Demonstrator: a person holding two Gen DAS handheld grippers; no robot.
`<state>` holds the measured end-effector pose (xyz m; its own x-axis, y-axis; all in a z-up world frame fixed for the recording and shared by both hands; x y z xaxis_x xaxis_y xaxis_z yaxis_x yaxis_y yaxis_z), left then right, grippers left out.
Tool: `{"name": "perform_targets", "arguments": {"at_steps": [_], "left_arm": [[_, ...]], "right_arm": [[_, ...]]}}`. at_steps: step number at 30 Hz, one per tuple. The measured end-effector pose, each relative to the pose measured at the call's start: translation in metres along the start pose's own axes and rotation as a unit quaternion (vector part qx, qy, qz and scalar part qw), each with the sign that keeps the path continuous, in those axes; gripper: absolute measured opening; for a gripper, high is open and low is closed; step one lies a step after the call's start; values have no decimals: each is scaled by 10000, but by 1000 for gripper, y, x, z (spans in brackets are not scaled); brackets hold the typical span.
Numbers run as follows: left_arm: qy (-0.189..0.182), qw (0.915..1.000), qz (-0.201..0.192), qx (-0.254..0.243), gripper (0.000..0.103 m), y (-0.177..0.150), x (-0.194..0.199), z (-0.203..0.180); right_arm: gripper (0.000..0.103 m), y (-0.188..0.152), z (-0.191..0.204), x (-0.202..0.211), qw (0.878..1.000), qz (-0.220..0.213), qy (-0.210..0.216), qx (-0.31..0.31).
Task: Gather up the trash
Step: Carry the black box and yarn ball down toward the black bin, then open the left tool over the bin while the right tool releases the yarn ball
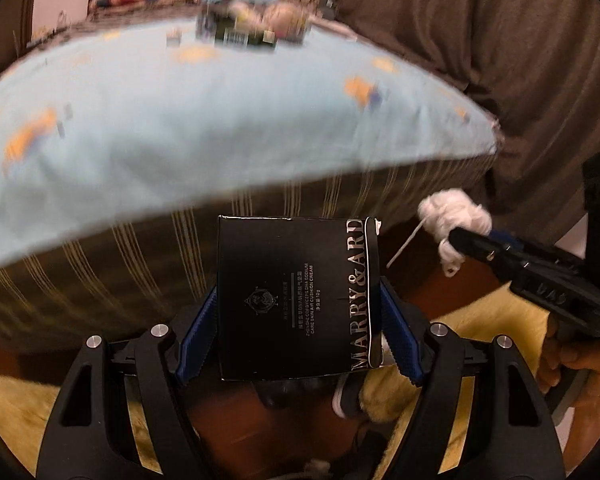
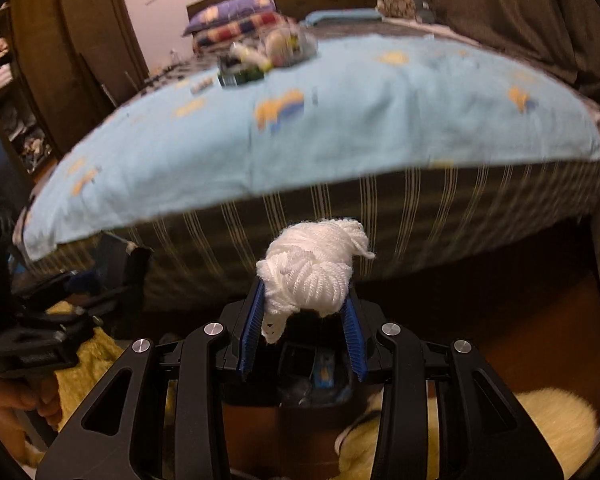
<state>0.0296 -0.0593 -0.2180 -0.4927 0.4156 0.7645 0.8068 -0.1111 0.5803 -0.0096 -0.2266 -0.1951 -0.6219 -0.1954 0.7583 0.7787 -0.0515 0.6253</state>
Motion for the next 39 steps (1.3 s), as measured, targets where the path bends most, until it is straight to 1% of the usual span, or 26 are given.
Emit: {"name": "perform_targets", "arguments": {"at_steps": [1, 3, 6, 8, 10, 14, 18, 20, 21, 22, 23, 24, 25, 26, 28, 29, 30, 32, 34, 35, 37, 39], "left_arm": [[-6, 9999, 136, 39, 71, -9, -11, 2], [-7, 9996, 286, 83, 71, -20, -23, 4], [-6, 9983, 544, 197, 71, -33, -45, 10], [53, 9969, 734, 282, 71, -40, -59, 16], [178, 9957, 870, 262, 71, -46, -71, 21], [184, 9941, 1040, 252, 71, -53, -90, 24], [103, 9930, 1158, 217, 72, -53, -99, 22], [92, 9923, 1217, 231, 75, -55, -101, 22], [89, 9921, 1230, 230, 79, -55, -101, 22], [94, 9921, 1231, 226, 83, -55, -100, 22], [109, 9922, 1219, 227, 85, -57, -100, 23], [119, 9924, 1206, 231, 89, -57, -100, 25], [105, 9924, 1197, 247, 94, -56, -98, 26], [94, 9925, 1187, 264, 95, -55, -97, 27], [85, 9927, 1172, 289, 95, -54, -93, 30], [93, 9926, 1175, 281, 95, -53, -91, 31], [107, 9927, 1168, 265, 95, -51, -88, 31], [151, 9940, 1071, 181, 95, -39, -81, 23], [192, 9958, 895, 66, 95, -25, -66, 19], [204, 9967, 782, 19, 95, -17, -55, 17], [215, 9982, 554, -53, 95, 2, -35, 13], [302, 9990, 319, -107, 95, 21, -15, 12]], "right_arm": [[38, -5, -1, -5, 9999, 74, 39, -63], [38, -14, -2, -18, 9994, 245, 137, -212], [38, -29, -6, -41, 9980, 505, 130, -350], [38, -40, -8, -56, 9963, 691, 199, -461], [38, -50, -9, -71, 9949, 847, 218, -494], [38, -63, -7, -92, 9933, 1060, 160, -432], [41, -62, -6, -101, 9925, 1121, 108, -466], [43, -59, -7, -103, 9924, 1120, 119, -487], [43, -58, -8, -104, 9924, 1123, 136, -493], [46, -55, -7, -105, 9923, 1122, 158, -499], [50, -53, -6, -105, 9923, 1112, 190, -509], [53, -46, -7, -104, 9924, 1102, 211, -514], [59, -42, -7, -103, 9926, 1076, 236, -517], [64, -38, -6, -101, 9929, 1041, 255, -522], [66, -30, -6, -97, 9935, 971, 275, -531], [70, -27, -7, -94, 9937, 939, 276, -546], [72, -22, -8, -90, 9940, 886, 289, -566], [76, -4, -5, -79, 9952, 744, 297, -561], [76, 12, -7, -60, 9966, 510, 320, -560], [79, 20, -7, -51, 9971, 374, 344, -567], [88, 42, -8, -27, 9980, -27, 313, -553], [89, 64, -8, -5, 9978, -419, 227, -461]]}}
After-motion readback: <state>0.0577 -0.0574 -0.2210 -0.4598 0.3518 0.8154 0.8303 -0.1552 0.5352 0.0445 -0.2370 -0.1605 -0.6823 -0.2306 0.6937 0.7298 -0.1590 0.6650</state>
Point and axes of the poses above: each gripper's, at about its wrist camera, not at the fingertips, and x roughly against the way its jaws point, z to its left, y to its top, the point moved 4 cm from there along -x, roughly the way its jaws point, and after that the axes turned 1 degree about x, right-handed, at the moved point
